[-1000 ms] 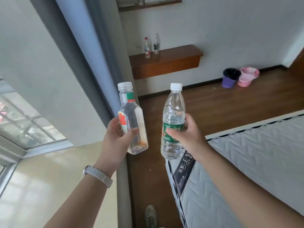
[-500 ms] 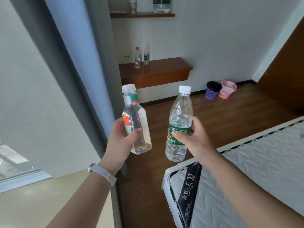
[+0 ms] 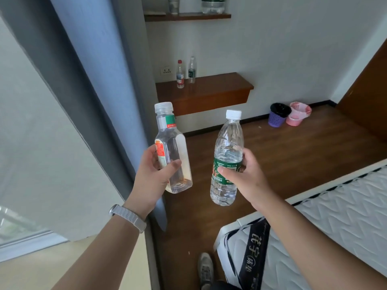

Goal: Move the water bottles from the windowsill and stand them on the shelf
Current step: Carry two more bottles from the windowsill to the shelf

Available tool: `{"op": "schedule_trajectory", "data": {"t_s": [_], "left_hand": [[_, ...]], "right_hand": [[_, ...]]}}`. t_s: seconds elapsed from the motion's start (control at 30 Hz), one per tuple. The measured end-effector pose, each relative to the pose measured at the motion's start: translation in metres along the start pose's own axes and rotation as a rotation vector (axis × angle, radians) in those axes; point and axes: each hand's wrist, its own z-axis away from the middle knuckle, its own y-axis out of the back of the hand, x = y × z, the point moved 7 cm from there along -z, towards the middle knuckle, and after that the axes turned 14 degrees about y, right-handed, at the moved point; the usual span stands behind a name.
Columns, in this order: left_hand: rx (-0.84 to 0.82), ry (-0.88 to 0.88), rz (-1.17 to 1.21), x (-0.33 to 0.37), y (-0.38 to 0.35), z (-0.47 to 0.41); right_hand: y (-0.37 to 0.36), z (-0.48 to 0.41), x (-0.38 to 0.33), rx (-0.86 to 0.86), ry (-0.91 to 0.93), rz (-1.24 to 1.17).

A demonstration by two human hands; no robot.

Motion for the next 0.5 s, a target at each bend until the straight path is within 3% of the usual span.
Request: {"op": "schedule_trajectory", "data": {"t_s": [0.5], "left_hand": [[0.02,0.022,-0.062,0.058,-0.05,-0.168]], "right_hand": [[0.014,-0.176,0.056,0.028,-0.007,-0.105]]}}
